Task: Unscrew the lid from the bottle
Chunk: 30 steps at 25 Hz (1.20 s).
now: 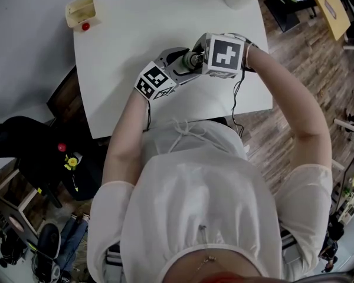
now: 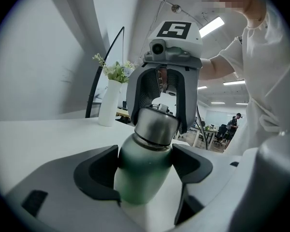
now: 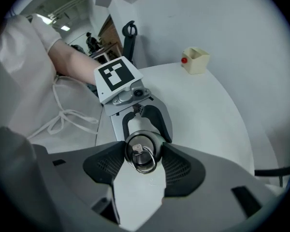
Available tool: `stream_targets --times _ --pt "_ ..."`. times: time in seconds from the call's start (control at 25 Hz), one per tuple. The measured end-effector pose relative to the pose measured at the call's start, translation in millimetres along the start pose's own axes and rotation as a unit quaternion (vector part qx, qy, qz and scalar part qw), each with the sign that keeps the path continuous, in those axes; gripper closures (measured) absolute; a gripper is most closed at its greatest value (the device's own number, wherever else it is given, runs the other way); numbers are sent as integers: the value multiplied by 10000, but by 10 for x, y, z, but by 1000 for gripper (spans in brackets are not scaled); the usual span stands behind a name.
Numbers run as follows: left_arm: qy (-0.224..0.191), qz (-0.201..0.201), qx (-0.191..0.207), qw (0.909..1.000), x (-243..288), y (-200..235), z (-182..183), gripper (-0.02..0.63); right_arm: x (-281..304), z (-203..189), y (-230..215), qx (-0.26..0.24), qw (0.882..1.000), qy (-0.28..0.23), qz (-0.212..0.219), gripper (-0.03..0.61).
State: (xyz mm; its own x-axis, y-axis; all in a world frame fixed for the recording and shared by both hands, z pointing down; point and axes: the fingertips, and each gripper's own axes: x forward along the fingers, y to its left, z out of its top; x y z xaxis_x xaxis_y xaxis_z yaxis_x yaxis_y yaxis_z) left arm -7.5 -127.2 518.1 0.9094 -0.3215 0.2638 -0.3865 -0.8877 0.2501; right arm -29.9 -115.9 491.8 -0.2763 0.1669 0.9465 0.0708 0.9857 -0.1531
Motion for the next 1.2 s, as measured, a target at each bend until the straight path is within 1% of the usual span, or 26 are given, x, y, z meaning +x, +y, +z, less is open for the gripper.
stream_targets --times 0.16,0.28,0.48,0.72,0.84,0.92,1.08,1.2 --pt "17 16 -16 10000 16 -17 6 255 -6 -8 94 -720 9972 133 167 325" --pt "18 42 -28 10000 2 1 -8 255 21 13 86 -825 9963 155 186 325" --pt "-10 36 -44 10000 -8 8 -10 255 16 32 80 -729 9973 4 123 327" --pt "-22 29 -34 10000 -14 5 -4 255 -97 -73 66 -408 9992 -1 35 327" --pt "-15 39 -30 10000 -17 4 0 255 -205 17 80 -332 9987 -389 39 327" --pt "-8 50 -35 10000 -20 1 7 255 -294 2 62 -204 9983 -550 -5 327" --pt "28 58 -28 10000 -19 -10 19 255 -429 -179 -43 110 9975 -660 -221 327" --pt "42 77 -11 10000 -22 -18 30 255 -412 -400 -133 343 9968 -605 -406 327"
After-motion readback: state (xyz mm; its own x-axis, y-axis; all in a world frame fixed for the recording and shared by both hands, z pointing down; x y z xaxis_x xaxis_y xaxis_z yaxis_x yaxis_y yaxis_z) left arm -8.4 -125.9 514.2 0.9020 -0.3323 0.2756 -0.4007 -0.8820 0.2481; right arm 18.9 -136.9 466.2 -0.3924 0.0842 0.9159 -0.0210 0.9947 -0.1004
